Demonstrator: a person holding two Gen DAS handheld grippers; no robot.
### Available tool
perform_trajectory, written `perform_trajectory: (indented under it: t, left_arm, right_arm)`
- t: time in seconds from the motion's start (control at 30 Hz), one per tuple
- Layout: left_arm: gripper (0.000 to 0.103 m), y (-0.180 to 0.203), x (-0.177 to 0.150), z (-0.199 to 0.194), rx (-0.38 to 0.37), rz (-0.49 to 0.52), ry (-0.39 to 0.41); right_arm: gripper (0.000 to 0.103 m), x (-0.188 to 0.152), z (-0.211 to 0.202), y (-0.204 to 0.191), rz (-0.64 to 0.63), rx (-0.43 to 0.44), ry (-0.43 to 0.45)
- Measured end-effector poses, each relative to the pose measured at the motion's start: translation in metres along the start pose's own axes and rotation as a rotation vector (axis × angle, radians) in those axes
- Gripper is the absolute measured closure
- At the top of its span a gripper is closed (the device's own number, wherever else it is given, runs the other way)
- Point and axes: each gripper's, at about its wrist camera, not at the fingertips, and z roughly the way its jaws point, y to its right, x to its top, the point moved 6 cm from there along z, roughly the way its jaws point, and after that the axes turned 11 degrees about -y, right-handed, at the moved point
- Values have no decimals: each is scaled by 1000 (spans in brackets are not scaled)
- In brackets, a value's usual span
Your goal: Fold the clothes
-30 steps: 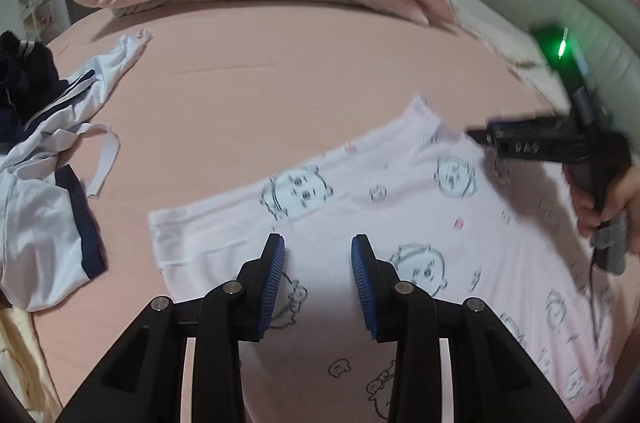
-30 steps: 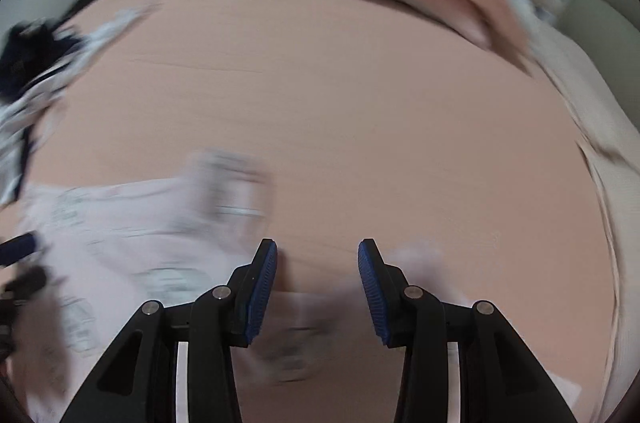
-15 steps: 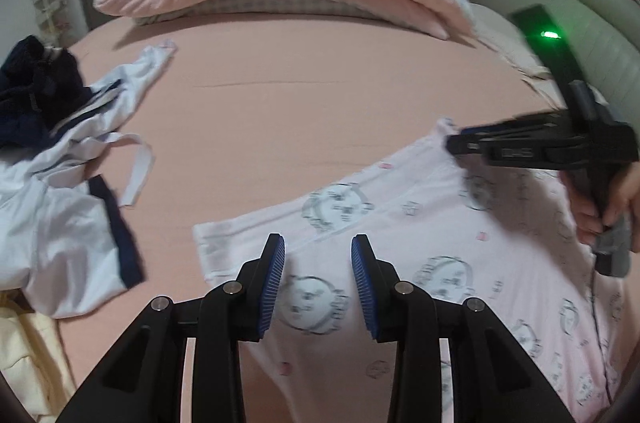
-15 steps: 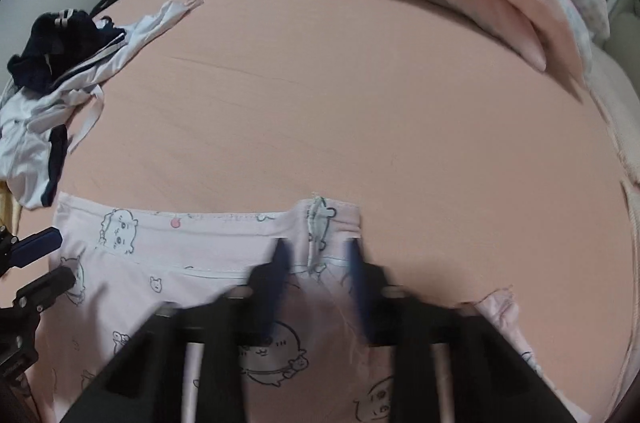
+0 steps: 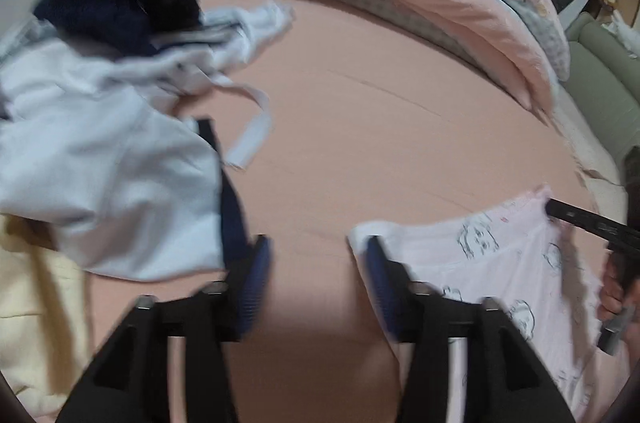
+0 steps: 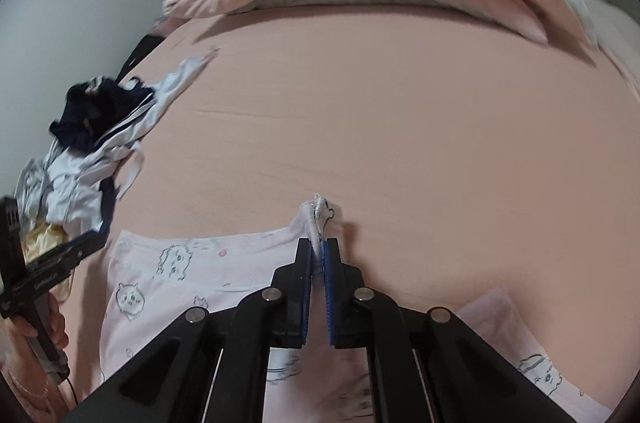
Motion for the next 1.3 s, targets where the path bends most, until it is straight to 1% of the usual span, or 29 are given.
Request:
perform_trajectory:
  t: [0.07,0.1,0.17,0.2,0.3,0.4,0.43,0.47,0.5,0.53,0.57,0.6,0.63,0.73,0.8,0.87,0.9,0.97,1.0,1.03,1.07,1.1,1.17,1.2,1.23,1.27,1.3]
  left_arm:
    - [48,11,-3,10,-89,16,-33]
    - [48,16,-4,14,-97,33,-39]
    - [49,26,-5,23,-64,82,-49]
    - [49,32,-5,26,-51,112,-48]
    - [49,45,-4,27,-72,150,-46]
    - [49,48,-2,32,-28,182,-56]
    - [53,49,-2,33,-9,195,-57]
    - [73,50,-2,34,22,209,-49]
    - [85,50,-2,35,46,219,-41]
    - [91,49,0,33,45,215,-35]
    - [95,47,2,31,26,201,-32]
    - [96,46,5,28,16,190,-25]
    - [97,44,8,26,22,186,-13]
    - [97,38,16,20,29,179,7]
    - [97,31,16,26,32,162,-1]
    - [93,24,14,35,38,149,-19]
    - [93,22,12,39,36,144,-24]
    - [89,21,13,36,40,126,-25]
    - [86,21,15,31,52,119,-10]
    - [75,22,18,22,88,118,36]
    - [72,24,21,12,123,116,83]
    - [72,28,23,5,138,127,112]
    - [72,49,21,5,82,204,92]
    - [72,59,19,7,53,243,68]
    - [72,68,15,18,38,280,12]
    - [72,74,10,34,61,310,-51]
    - [72,77,5,48,92,334,-96]
  right_arm:
    - [99,-2,12,12,39,21,-37]
    - [99,-3,18,17,60,35,-58]
    - [99,-7,25,19,76,38,-71]
    - [99,-7,23,17,69,34,-63]
    - [99,-5,14,6,33,28,-42]
    - [99,-3,3,-10,-8,41,-9]
    - [98,-1,0,-15,-18,48,0]
    - [99,0,-2,-19,-27,54,9]
    - [99,1,-4,-23,-35,59,17]
    - [99,2,-5,-24,-36,56,17]
    - [98,2,-5,-25,-36,54,17]
    - [98,3,-6,-25,-33,60,21]
    - [98,3,-7,-25,-30,65,27]
    - [98,7,-9,-20,-17,70,59]
    - [98,7,-8,-12,8,75,63]
    - [98,6,4,-6,26,74,31]
    - [98,5,11,-4,31,67,9]
    - [95,0,37,-4,6,0,-80]
    - [94,2,32,-7,-13,-14,-60]
    - [93,4,27,-9,-28,-26,-43]
    - [93,4,23,-9,-20,-28,-47]
    - [93,4,20,-8,-12,-30,-50]
    - [93,4,12,-7,4,-34,-56]
    - [93,4,8,-6,12,-36,-59]
    - [93,4,4,-6,20,-39,-62]
    - [93,4,0,-5,28,-41,-65]
    - [93,4,-3,-5,35,-43,-68]
